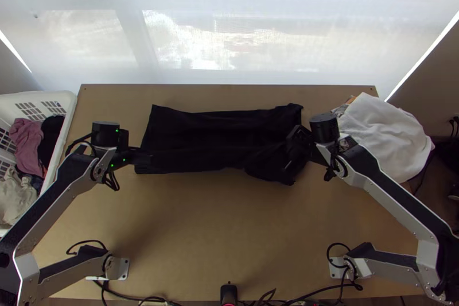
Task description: Fold the t-shirt
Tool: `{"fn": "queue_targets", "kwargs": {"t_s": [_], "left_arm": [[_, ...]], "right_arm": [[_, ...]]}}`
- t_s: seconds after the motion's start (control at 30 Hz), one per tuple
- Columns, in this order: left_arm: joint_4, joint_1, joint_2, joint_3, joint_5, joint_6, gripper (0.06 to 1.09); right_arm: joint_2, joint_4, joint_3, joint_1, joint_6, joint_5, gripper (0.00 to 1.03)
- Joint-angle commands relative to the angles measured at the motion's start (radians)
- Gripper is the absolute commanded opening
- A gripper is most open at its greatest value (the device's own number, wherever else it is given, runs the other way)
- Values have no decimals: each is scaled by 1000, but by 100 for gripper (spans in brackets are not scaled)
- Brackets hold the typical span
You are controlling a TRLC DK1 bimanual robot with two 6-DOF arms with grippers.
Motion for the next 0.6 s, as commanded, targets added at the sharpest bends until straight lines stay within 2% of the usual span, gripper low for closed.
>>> {"fn": "queue_targets", "kwargs": {"t_s": [0.0,0.57], "left_arm": [[25,6,92,101,-6,12,9],[69,45,348,354,-14,50,9]], "right_arm": [[106,34,94,-36,-10,0,3],[333,69,270,-137,-39,-27,3]]}}
